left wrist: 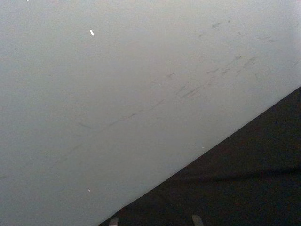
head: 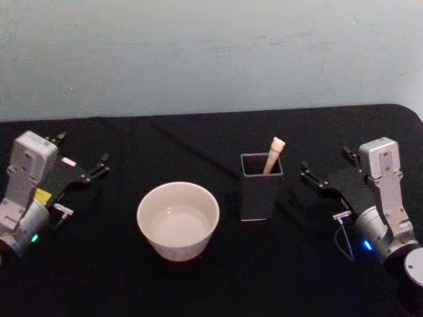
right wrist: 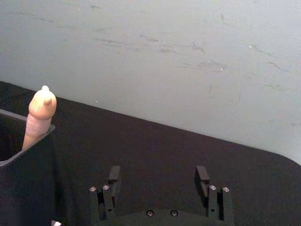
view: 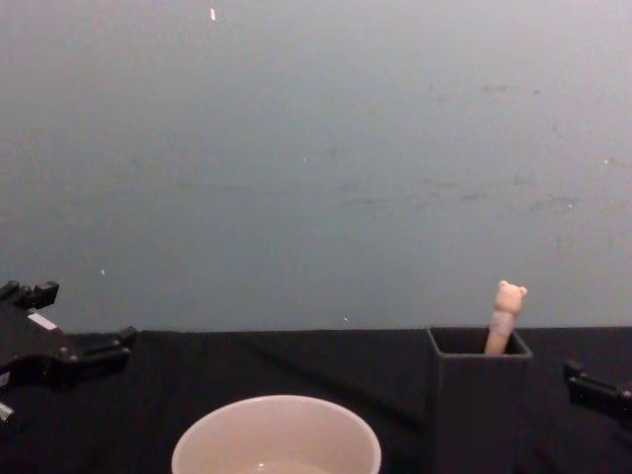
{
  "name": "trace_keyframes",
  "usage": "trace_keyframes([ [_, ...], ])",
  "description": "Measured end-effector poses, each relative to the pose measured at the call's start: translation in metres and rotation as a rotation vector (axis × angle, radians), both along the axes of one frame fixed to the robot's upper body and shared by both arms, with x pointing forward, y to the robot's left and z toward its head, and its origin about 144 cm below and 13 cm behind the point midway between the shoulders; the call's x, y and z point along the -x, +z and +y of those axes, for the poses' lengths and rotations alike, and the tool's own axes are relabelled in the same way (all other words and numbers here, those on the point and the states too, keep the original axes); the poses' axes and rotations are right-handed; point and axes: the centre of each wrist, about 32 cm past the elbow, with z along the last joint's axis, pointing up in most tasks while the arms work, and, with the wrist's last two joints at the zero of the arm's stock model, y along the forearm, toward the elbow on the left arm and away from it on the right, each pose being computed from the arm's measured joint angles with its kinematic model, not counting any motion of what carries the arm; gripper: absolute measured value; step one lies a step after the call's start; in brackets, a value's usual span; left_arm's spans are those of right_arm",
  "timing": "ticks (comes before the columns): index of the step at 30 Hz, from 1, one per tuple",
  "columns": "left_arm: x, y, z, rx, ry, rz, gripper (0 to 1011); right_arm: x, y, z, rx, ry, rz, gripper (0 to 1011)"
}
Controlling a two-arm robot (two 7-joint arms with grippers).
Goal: Pick up the stirring spoon with one hand, stir inside the cup, then place it back in its original position.
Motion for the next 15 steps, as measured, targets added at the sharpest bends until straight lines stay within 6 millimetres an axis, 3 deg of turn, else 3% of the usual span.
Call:
trace_keyframes([
  [15, 0.0, 0.0, 0.0, 0.0, 0.0, 0.0, 1001, 0.0, 0.0001, 0.0, 0.0, 0.0, -0.001, 1003],
])
